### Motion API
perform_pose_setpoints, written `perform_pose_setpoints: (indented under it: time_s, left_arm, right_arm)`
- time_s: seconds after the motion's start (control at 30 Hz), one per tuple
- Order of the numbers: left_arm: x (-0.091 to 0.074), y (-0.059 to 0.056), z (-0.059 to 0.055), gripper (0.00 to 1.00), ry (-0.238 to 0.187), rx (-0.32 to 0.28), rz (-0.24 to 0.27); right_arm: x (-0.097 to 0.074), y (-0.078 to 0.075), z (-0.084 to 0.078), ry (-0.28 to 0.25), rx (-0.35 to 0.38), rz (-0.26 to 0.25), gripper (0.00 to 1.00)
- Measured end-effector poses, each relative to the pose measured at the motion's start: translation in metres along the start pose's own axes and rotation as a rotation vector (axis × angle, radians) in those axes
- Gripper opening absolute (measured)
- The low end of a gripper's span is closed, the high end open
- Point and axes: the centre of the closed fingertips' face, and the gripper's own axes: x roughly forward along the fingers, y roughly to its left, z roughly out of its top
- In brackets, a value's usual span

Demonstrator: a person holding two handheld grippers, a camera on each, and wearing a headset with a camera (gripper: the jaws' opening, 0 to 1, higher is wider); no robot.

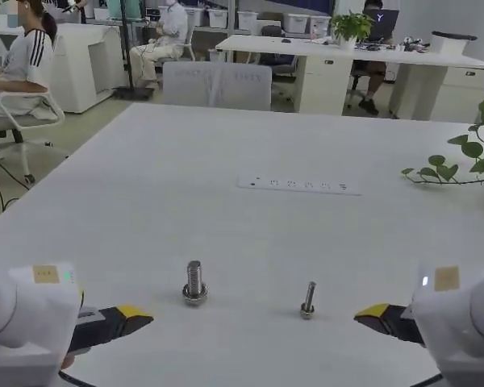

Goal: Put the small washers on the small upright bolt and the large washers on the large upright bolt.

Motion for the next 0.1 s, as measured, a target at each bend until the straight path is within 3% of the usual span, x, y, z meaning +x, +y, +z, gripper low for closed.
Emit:
perform_pose_setpoints:
  time_s: [0.1]
  left_arm:
    - [-0.0002,-0.0008,0.0002,0.93,-0.004,-0.004,0.000]
  right_arm:
    - [0.0003,0.0008,-0.0006,-0.002,0.006,-0.001,0.87]
